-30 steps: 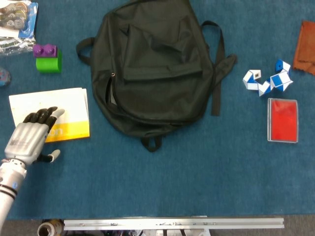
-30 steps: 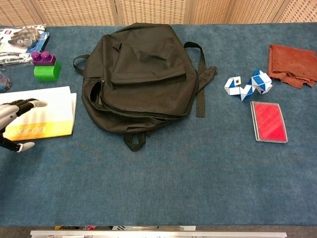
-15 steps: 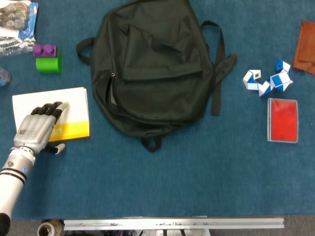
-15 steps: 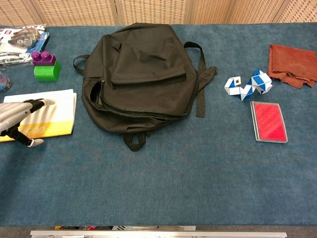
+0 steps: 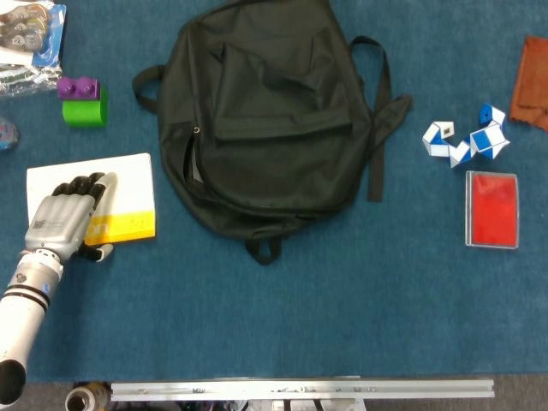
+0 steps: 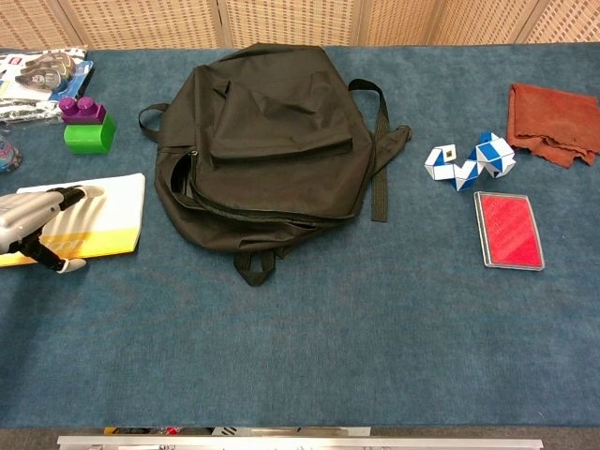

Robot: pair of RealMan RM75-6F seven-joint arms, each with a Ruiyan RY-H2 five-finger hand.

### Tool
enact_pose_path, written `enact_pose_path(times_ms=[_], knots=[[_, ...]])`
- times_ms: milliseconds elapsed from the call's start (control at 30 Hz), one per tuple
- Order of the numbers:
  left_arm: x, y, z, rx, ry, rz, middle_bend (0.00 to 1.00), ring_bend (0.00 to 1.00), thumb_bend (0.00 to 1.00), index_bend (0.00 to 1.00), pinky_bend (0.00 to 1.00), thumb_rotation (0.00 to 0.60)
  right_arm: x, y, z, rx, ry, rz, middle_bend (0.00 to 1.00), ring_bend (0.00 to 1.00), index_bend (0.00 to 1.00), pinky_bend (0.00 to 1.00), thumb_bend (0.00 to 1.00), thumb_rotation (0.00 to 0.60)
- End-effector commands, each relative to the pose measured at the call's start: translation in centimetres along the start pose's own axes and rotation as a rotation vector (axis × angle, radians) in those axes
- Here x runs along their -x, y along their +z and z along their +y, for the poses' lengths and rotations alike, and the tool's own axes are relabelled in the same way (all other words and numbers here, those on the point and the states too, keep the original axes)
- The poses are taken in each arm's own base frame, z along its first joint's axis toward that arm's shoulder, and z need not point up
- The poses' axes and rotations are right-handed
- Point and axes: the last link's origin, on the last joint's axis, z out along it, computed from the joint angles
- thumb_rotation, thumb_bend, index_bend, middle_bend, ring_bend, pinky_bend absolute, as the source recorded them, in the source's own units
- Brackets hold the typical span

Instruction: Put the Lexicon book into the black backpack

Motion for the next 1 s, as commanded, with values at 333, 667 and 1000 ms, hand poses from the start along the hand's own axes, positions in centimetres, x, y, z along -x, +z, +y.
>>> enact_pose_path(times_ms=[333, 667, 1000], knots=[[0.2, 0.6, 0.2, -0.010, -0.028, 0.003, 0.07, 0.07, 0.22, 0.02, 0.11, 0.600, -0.2, -0.3, 0.2, 0.011, -0.003, 0.003, 0.35, 0.25, 0.26, 0.42, 0.15, 0.600], [-0.3, 1.2, 0.1, -0.022, -0.079, 0.022, 0.08, 0.08, 0.24, 0.06, 0.11, 0.600, -0.3, -0.5, 0.4, 0.020, -0.006, 0.004, 0.35, 0.25, 0.26, 0.42, 0.15, 0.600], [-0.8, 1.9, -0.3, -0.037, -0.135, 0.080, 0.15, 0.11, 0.35, 0.14, 0.11, 0.600, -0.3, -0.6, 0.4, 0.026, -0.005, 0.003, 0.35, 0.25, 0.26, 0.42, 0.15, 0.600]])
